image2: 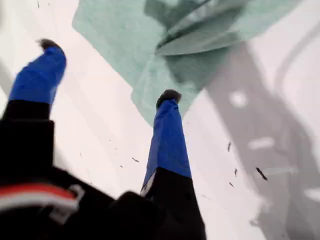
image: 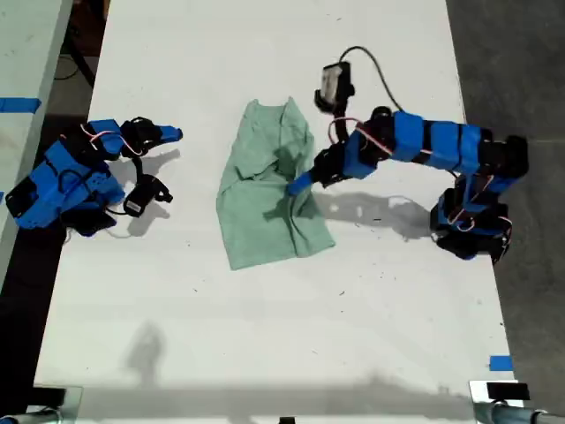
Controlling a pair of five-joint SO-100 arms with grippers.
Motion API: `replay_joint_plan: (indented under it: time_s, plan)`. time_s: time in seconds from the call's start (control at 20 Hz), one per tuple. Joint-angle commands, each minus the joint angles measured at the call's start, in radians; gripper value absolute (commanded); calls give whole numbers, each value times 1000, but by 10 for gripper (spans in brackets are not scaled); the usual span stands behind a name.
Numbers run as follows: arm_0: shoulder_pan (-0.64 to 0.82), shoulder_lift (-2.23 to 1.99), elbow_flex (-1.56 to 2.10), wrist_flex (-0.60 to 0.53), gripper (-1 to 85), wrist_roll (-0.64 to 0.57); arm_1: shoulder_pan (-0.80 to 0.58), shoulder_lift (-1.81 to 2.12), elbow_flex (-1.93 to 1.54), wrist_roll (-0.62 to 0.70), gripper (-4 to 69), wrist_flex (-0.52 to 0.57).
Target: Fold t shirt
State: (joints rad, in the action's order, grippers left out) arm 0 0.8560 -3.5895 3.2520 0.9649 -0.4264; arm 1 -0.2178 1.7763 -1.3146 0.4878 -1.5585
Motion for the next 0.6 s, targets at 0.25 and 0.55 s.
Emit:
replay_joint_plan:
  time_s: [0.25,0.55]
  plan:
    - [9,-9,35,2,-3,11,-244,1355,-1405,67,8,402]
    - [0,-9,35,2,-3,14,-287,1727,-1792,95,9,236]
